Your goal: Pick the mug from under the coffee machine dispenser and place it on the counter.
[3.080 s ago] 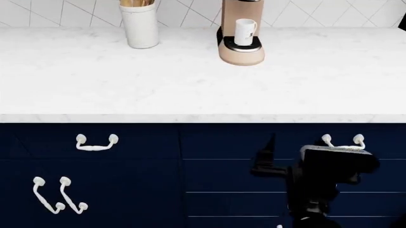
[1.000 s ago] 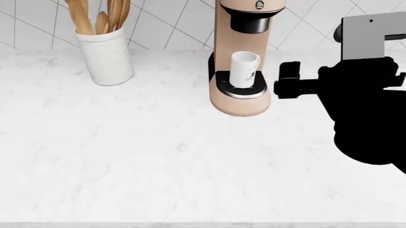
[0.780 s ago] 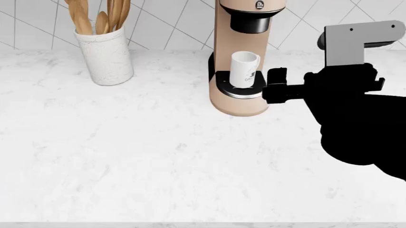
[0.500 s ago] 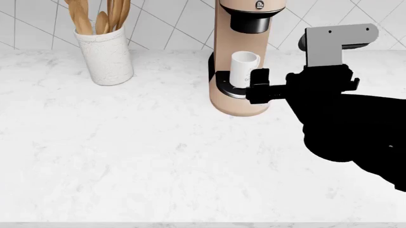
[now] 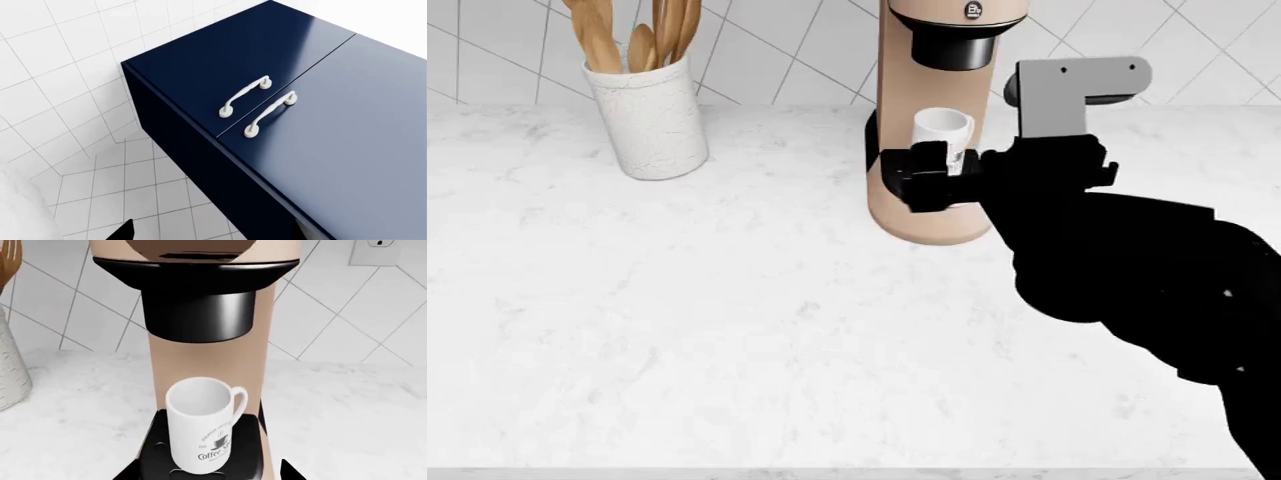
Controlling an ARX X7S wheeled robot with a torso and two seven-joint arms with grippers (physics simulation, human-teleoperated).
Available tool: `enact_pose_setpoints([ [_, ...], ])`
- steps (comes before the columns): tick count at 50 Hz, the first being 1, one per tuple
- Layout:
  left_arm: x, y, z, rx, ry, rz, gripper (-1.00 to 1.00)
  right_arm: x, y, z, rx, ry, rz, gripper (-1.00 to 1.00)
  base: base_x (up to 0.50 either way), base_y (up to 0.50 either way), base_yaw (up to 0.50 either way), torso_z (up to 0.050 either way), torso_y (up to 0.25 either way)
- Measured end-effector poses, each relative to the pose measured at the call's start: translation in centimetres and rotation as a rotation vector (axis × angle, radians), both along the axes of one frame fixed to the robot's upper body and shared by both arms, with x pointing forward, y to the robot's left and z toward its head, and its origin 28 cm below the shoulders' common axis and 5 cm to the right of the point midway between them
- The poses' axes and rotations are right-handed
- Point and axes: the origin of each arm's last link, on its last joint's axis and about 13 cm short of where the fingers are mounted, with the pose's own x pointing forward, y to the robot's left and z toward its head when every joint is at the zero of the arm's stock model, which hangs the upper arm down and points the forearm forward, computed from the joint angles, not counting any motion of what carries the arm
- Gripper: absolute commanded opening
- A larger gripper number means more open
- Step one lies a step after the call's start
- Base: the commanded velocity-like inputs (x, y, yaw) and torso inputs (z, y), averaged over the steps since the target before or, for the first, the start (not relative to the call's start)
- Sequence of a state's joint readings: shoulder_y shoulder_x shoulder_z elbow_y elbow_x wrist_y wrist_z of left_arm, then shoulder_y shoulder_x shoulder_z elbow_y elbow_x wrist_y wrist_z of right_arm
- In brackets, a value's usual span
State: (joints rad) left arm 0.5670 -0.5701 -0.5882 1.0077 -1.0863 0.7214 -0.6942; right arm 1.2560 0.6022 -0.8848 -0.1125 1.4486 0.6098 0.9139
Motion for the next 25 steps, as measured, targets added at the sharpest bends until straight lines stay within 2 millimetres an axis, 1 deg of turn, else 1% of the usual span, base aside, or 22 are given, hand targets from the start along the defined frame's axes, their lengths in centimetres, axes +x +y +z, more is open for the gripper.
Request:
enact_pose_setpoints([
  [25, 0.1, 0.0, 0.0, 0.0, 0.003, -0.001, 1.0, 1.6, 1.2, -1.4, 0.013, -0.006, -0.004, 1.0, 0.0, 0.0, 0.0, 0.0, 0.0],
])
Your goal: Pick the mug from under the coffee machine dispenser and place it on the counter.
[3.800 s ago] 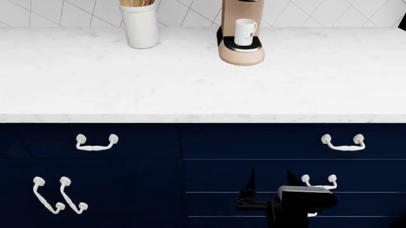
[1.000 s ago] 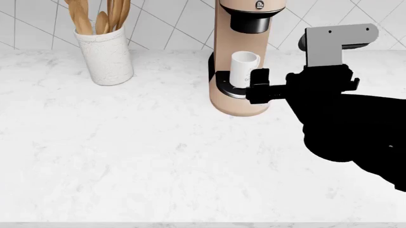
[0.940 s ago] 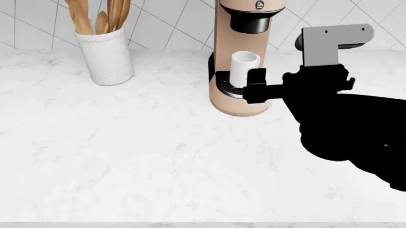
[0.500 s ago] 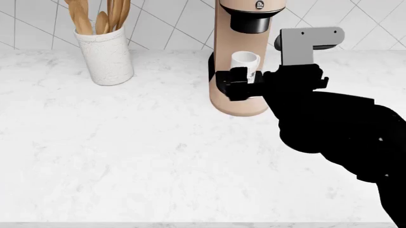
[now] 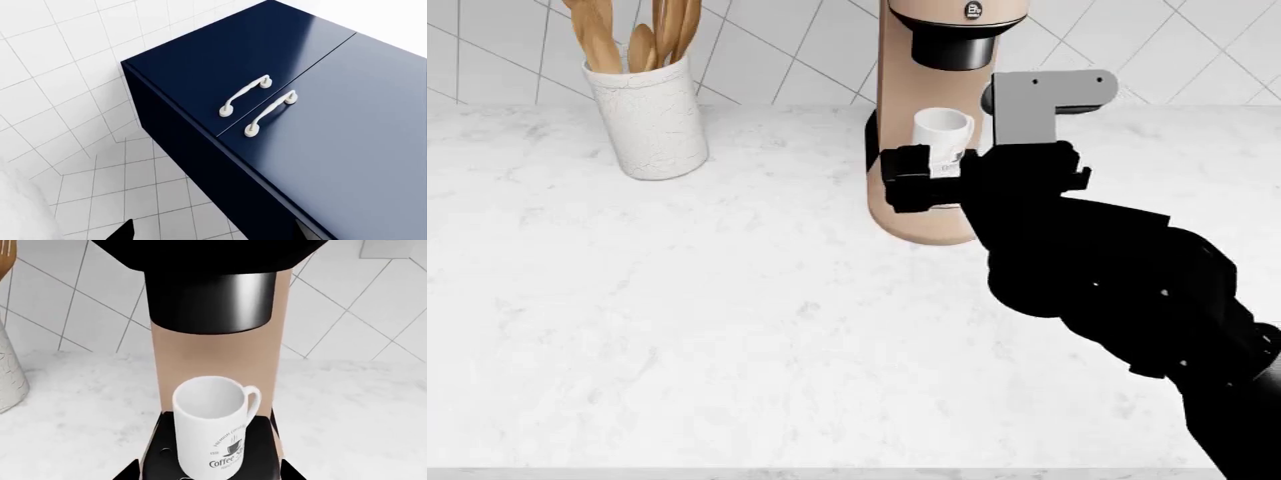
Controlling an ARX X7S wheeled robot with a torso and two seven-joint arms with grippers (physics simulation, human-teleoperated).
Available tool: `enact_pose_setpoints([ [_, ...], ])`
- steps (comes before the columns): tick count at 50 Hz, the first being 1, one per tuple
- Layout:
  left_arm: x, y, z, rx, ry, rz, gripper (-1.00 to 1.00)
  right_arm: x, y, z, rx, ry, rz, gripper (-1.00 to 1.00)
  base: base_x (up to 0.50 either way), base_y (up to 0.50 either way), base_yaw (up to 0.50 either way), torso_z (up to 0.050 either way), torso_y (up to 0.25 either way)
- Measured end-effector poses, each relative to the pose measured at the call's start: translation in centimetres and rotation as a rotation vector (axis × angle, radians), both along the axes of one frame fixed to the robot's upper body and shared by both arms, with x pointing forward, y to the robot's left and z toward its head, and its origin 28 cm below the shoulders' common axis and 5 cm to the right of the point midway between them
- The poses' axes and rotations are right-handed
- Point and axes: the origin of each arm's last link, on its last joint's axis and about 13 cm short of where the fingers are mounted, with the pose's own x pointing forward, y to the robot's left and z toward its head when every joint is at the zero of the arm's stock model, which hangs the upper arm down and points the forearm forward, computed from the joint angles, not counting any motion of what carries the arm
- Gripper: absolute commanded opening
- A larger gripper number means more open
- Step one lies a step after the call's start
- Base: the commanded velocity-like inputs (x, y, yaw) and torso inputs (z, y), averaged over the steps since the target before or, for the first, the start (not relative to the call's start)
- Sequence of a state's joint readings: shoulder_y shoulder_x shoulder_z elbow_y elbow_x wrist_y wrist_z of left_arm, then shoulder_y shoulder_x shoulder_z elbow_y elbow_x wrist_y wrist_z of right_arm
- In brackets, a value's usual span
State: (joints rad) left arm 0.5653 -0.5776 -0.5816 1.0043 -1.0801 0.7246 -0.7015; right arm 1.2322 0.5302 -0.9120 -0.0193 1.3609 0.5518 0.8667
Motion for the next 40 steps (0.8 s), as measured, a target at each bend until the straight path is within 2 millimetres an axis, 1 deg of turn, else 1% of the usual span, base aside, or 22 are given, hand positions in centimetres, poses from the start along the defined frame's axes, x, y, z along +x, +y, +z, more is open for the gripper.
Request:
enact_pose_setpoints([
  [21, 0.0, 0.0, 0.0, 0.001, 0.0, 0.001, 1.0, 1.0, 0.5, -1.0, 0.014, -0.002, -0.014, 1.0, 0.0, 0.0, 0.0, 0.0, 0.0],
  [40, 0.0, 0.0, 0.0, 0.001, 0.0, 0.002, 1.0, 1.7, 0.7, -1.3, 0.022, -0.01, -0.027, 1.0, 0.0, 0.0, 0.0, 0.0, 0.0],
])
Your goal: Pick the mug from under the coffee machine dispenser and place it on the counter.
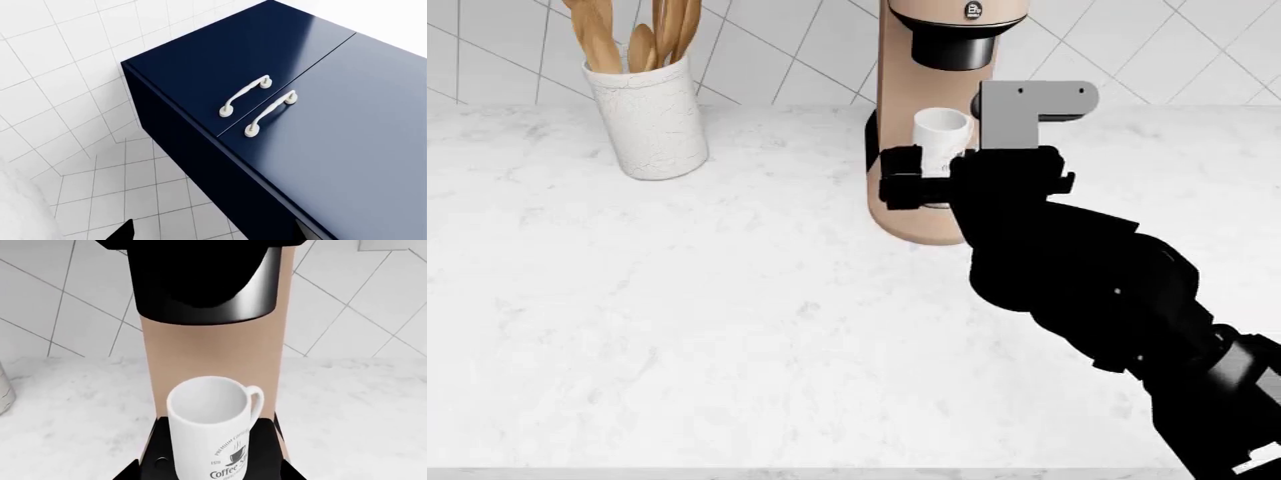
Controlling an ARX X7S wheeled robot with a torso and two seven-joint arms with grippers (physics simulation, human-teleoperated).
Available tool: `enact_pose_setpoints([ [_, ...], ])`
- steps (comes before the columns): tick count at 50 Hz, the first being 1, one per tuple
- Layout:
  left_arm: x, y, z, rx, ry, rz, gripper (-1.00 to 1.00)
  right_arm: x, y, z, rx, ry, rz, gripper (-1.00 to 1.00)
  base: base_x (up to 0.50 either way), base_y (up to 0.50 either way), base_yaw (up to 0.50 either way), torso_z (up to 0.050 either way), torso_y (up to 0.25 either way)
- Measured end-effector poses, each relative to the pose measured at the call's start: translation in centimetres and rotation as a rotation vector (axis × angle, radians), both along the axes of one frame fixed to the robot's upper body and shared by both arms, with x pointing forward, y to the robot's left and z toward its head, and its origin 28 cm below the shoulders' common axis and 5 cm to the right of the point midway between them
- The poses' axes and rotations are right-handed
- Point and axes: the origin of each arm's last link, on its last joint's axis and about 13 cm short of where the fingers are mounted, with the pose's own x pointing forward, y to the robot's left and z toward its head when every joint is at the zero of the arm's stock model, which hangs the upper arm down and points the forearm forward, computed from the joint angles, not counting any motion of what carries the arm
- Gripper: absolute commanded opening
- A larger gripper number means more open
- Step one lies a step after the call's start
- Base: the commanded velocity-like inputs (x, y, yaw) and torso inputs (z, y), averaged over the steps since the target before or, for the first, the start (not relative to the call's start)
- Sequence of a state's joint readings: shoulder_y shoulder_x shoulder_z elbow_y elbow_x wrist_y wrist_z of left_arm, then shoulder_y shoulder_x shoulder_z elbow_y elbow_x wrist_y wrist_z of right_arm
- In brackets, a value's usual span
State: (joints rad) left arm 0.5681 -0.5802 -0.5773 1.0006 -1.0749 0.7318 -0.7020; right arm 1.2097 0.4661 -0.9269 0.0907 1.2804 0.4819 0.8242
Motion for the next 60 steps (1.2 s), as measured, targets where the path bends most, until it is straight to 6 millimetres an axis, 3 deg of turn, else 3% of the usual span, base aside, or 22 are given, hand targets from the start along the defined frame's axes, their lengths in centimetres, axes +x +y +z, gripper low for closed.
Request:
enact_pose_setpoints([
  [60, 0.1, -0.1, 0.0, 0.002, 0.004, 0.002, 1.0, 2.6, 0.9, -1.5, 0.0, 0.008, -0.044, 1.0, 0.0, 0.0, 0.0, 0.0, 0.0],
])
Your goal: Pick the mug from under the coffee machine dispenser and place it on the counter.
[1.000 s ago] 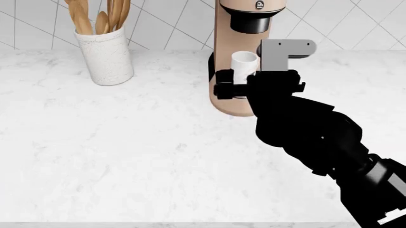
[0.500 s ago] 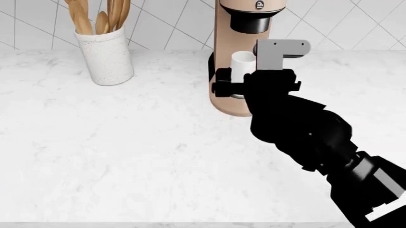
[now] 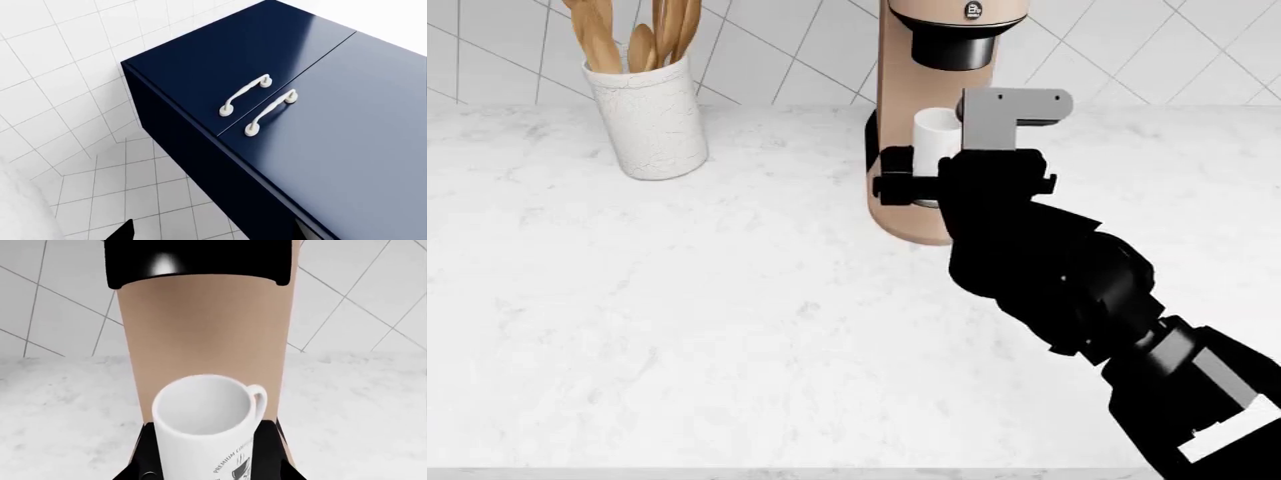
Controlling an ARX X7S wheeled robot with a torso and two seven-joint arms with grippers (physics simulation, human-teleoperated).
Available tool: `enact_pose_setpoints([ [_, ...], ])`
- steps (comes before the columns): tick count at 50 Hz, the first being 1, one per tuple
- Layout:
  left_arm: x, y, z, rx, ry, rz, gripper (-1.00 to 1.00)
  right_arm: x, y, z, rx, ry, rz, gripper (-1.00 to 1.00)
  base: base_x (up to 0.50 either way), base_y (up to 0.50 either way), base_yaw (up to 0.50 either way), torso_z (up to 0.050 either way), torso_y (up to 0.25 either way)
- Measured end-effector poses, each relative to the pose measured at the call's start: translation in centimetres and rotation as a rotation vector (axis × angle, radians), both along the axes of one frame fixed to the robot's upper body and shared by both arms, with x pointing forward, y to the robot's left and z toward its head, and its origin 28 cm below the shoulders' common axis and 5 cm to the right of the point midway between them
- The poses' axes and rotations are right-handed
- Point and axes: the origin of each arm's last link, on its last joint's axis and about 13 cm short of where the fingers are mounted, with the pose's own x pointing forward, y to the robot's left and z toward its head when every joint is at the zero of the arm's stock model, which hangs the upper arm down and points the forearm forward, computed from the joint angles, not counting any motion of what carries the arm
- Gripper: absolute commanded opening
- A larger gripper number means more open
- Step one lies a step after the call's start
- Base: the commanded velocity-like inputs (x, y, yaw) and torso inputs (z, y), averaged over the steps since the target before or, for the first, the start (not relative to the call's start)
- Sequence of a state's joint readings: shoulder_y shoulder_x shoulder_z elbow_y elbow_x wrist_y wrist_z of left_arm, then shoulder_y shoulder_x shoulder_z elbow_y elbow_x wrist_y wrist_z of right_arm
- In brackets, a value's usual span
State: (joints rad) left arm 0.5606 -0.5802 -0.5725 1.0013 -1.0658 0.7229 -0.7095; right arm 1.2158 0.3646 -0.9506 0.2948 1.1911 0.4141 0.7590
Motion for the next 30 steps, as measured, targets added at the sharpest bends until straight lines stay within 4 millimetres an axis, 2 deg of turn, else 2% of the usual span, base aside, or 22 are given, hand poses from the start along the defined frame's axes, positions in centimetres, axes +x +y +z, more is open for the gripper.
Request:
enact_pose_setpoints([
  [30, -0.1, 0.1, 0.1, 0.0, -0.003, 0.001, 1.0, 1.1, 0.6, 0.6, -0.027, 0.0, -0.007, 1.0, 0.0, 0.0, 0.0, 0.0, 0.0],
])
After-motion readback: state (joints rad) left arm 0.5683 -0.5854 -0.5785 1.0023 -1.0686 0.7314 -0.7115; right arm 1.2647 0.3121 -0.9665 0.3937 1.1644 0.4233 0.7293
